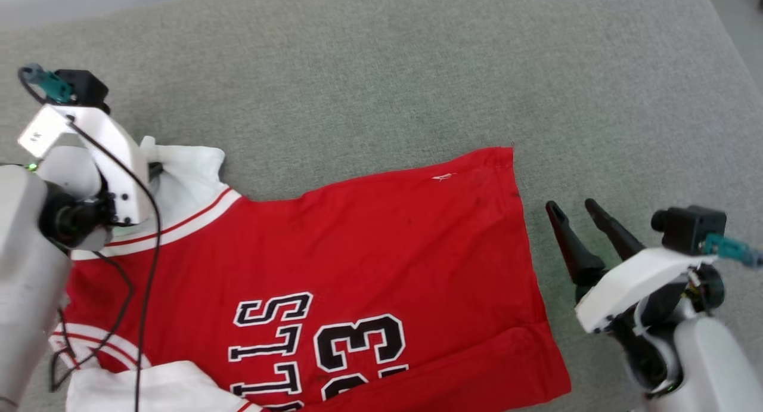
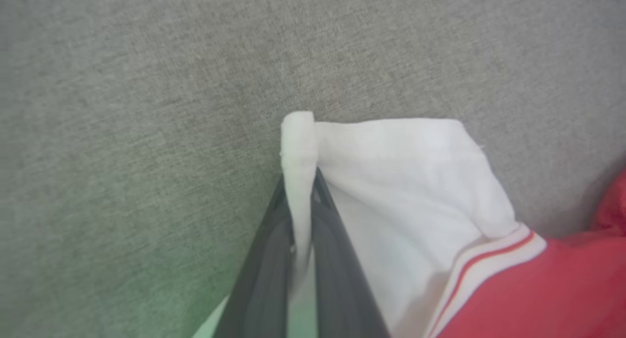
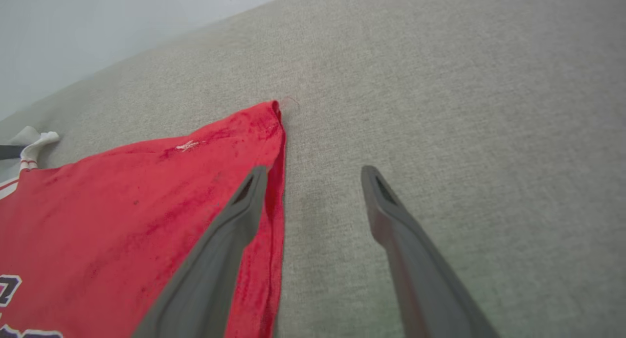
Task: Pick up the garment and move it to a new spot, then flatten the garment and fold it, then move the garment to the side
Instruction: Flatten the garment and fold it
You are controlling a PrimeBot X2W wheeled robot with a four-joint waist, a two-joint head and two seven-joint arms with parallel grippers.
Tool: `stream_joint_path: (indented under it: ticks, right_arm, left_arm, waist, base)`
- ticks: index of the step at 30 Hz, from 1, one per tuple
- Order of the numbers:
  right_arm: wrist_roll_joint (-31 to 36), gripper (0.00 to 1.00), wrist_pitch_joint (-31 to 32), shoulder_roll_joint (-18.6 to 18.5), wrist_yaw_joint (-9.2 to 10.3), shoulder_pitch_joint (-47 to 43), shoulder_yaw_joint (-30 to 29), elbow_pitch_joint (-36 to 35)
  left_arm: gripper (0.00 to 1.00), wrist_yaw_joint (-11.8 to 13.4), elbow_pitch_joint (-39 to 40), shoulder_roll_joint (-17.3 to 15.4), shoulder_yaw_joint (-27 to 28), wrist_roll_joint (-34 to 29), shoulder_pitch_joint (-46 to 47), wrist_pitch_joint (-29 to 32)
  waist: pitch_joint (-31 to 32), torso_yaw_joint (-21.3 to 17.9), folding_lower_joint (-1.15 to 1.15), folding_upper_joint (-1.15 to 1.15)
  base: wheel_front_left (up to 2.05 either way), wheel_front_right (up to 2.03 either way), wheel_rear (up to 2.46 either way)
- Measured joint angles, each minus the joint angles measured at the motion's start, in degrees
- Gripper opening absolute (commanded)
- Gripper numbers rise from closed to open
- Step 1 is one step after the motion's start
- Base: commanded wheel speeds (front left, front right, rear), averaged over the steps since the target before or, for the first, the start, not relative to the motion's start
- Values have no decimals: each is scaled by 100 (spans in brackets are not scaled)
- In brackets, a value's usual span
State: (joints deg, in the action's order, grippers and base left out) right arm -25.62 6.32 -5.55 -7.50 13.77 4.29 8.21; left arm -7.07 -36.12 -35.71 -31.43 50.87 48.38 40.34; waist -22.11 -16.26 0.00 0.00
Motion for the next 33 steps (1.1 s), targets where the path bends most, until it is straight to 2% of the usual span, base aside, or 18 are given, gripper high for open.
stream_joint_path:
  ticks: [9,11,16,23,27,28,29,30,31,33]
  right_arm:
    - [-245,100,1926,-712,0,853,316,583]
    - [-265,100,2431,-904,0,1347,478,1021]
    - [-324,100,2587,-1070,0,1876,714,1740]
    - [-363,100,2583,-953,-1,2548,1145,2826]
    - [-499,100,2900,-912,1,2824,1363,3423]
    - [-591,57,2987,-911,3,2868,1429,3516]
    - [-668,22,3077,-914,10,2888,1492,3583]
    - [-714,22,3112,-923,10,2921,1566,3619]
    - [-784,0,3140,-937,11,2949,1617,3640]
    - [-903,0,3145,-980,11,2973,1723,3648]
  left_arm:
    - [0,-16,233,246,-160,-177,4,-590]
    - [0,-24,454,352,-153,-96,-16,-734]
    - [0,-25,656,436,-164,-8,-33,-782]
    - [0,-26,787,497,-188,82,-23,-883]
    - [0,-27,769,515,-225,124,-24,-950]
    - [0,-31,762,523,-237,132,-25,-961]
    - [0,-32,753,524,-254,135,-30,-977]
    - [0,-32,739,523,-261,147,-35,-978]
    - [0,-32,730,522,-265,165,-39,-987]
    - [0,-32,704,511,-274,175,-62,-1025]
  waist:
    - [357,409,1,0]
    - [477,637,1,0]
    - [505,948,0,0]
    - [301,1145,1,0]
    - [287,1196,0,0]
    - [296,1204,0,0]
    - [305,1209,0,0]
    - [313,1209,0,0]
    - [318,1207,0,0]
    - [332,1198,0,0]
  base:
    - [0,0,0]
    - [0,0,0]
    - [0,0,0]
    - [0,0,0]
    - [0,0,0]
    - [0,0,0]
    - [0,0,0]
    - [0,0,0]
    - [0,0,0]
    - [0,0,0]
